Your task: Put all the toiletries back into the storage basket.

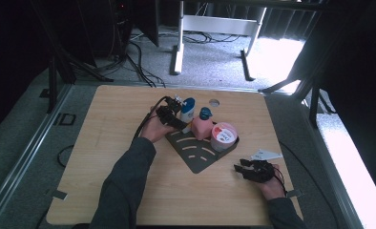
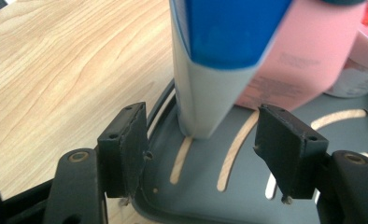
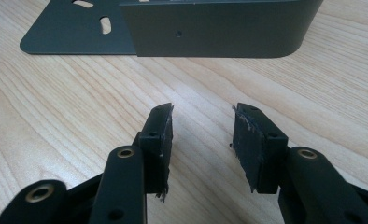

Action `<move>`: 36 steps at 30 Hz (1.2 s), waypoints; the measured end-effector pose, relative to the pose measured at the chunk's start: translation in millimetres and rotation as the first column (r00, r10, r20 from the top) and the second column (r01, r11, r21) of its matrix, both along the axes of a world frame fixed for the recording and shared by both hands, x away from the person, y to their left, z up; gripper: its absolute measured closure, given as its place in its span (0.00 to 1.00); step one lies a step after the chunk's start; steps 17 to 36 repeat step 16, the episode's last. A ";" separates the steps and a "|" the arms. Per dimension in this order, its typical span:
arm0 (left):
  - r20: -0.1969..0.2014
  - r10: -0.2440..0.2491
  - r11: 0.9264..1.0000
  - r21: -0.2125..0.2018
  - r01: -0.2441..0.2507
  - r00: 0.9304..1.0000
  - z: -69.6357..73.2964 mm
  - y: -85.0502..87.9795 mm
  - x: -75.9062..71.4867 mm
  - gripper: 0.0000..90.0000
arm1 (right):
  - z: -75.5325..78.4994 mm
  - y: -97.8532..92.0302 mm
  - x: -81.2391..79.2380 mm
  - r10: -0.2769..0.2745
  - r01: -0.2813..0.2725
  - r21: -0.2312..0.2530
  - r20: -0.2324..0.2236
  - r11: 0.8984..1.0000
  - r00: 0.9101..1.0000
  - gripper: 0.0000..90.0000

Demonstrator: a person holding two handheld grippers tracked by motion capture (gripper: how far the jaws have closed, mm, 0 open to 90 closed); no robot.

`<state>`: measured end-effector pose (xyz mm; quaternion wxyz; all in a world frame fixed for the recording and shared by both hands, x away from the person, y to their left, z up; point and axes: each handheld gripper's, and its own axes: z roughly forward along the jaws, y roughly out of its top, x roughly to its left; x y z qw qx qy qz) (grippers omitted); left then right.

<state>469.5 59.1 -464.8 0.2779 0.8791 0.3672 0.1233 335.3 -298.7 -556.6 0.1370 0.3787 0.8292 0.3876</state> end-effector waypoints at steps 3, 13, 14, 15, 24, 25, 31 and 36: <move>0.008 0.005 1.000 -0.026 -0.005 1.000 2.0 7.1 -6.8 0.38 | -0.2 -0.5 -0.3 -0.001 0.001 0.003 0.000 1.000 1.000 0.63; 0.056 0.036 0.998 -0.057 -0.033 0.998 11.8 29.7 -27.1 0.37 | -0.3 -0.3 -0.6 -0.004 0.004 0.005 0.001 1.000 1.000 0.63; 0.059 0.038 0.998 -0.051 -0.036 0.998 11.9 31.7 -29.2 0.37 | -0.4 -0.3 -0.6 -0.003 0.003 0.005 0.002 1.000 1.000 0.63; 0.063 0.043 0.998 -0.040 -0.040 0.997 11.8 33.1 -31.5 0.36 | -0.4 -0.3 -0.6 -0.003 0.003 0.004 0.002 1.000 1.000 0.63; 0.065 0.042 0.999 -0.034 -0.040 0.997 11.6 34.6 -33.6 0.35 | -0.4 -0.5 -0.5 -0.002 0.002 0.007 0.000 1.000 1.000 0.63; 0.065 0.042 0.999 -0.034 -0.040 0.997 11.6 34.6 -33.6 0.35 | -0.4 -0.5 -0.5 -0.002 0.002 0.007 0.000 1.000 1.000 0.63; 0.065 0.042 0.999 -0.034 -0.040 0.997 11.6 34.6 -33.6 0.35 | -0.4 -0.5 -0.5 -0.002 0.002 0.007 0.000 1.000 1.000 0.63; 0.065 0.042 0.999 -0.034 -0.040 0.997 11.6 34.6 -33.6 0.35 | -0.4 -0.5 -0.5 -0.002 0.002 0.007 0.000 1.000 1.000 0.63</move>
